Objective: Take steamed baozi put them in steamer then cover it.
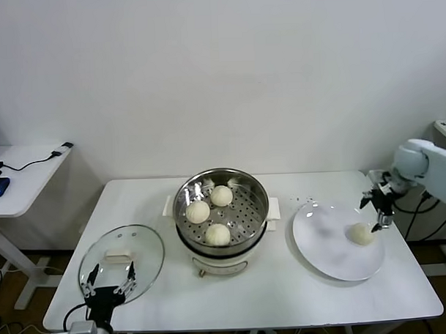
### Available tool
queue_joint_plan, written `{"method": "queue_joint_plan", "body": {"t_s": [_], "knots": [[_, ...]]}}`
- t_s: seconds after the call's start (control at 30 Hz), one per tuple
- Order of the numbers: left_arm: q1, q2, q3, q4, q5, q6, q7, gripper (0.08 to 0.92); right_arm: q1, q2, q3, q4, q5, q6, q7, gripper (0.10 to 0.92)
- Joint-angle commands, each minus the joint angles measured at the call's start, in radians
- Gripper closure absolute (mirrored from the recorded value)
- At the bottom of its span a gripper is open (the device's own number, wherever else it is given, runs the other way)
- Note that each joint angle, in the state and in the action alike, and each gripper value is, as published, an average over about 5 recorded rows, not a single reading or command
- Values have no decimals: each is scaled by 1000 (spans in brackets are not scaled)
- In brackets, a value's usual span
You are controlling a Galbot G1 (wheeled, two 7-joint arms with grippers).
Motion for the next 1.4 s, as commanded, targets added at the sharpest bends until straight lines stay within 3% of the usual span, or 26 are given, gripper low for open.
{"method": "queue_joint_plan", "body": {"t_s": [0.03,0.53,0.9,1.03,1.2,1.4], "knots": [[4,-2,0,5,3,-3,-1,177,-225,39,205,-129,-83,-31,40,203],[-1,0,1,10,2,-4,-3,177,-214,92,193,-138,-82,-45,44,205],[4,1,6,2,3,1,-5,177,-85,78,98,-69,-56,-48,19,406],[5,3,8,-6,3,3,-4,177,153,77,-113,54,95,-80,20,429],[7,8,12,-12,3,4,-4,177,576,144,-433,275,416,-142,29,431],[7,13,22,-25,3,7,-2,177,851,267,-523,451,721,-231,41,431]]}}
